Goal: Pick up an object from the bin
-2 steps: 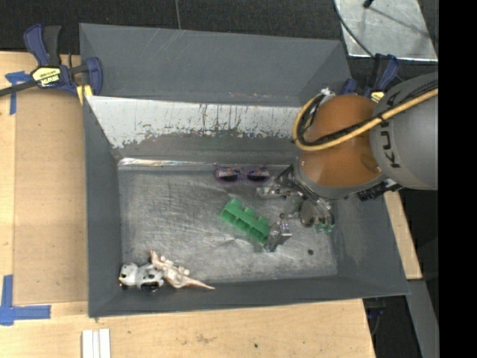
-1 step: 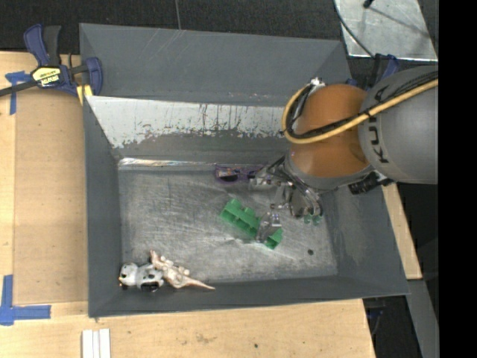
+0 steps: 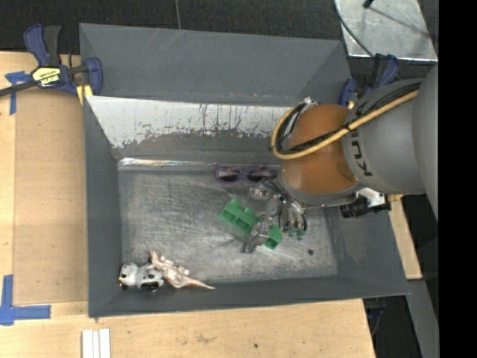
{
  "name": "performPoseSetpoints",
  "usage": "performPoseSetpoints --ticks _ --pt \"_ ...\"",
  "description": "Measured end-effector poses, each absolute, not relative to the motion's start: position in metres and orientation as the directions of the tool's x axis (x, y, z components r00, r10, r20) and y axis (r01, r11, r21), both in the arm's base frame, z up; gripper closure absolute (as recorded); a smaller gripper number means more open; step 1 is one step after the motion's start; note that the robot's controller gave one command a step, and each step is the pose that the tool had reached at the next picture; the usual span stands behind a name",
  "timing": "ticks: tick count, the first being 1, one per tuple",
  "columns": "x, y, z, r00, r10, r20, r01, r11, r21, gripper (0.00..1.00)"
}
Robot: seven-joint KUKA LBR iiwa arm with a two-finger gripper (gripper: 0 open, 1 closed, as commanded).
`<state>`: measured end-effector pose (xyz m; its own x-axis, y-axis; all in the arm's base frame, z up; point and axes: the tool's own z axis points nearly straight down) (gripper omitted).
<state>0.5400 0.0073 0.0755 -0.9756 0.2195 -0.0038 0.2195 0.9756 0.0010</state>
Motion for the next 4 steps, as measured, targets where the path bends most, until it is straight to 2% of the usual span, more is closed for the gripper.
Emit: performPoseSetpoints --ticks 1,3,4 --pt "0.551 0.020 0.077 -0.983 0.183 -0.023 0.183 0.983 0.003 1.00" --pt "0.550 0.020 0.079 -0.983 0.183 -0.017 0.183 0.983 0.002 1.00" --pt "0.546 0.020 0.092 -0.983 0.183 0.002 0.183 0.983 -0.001 1.00"
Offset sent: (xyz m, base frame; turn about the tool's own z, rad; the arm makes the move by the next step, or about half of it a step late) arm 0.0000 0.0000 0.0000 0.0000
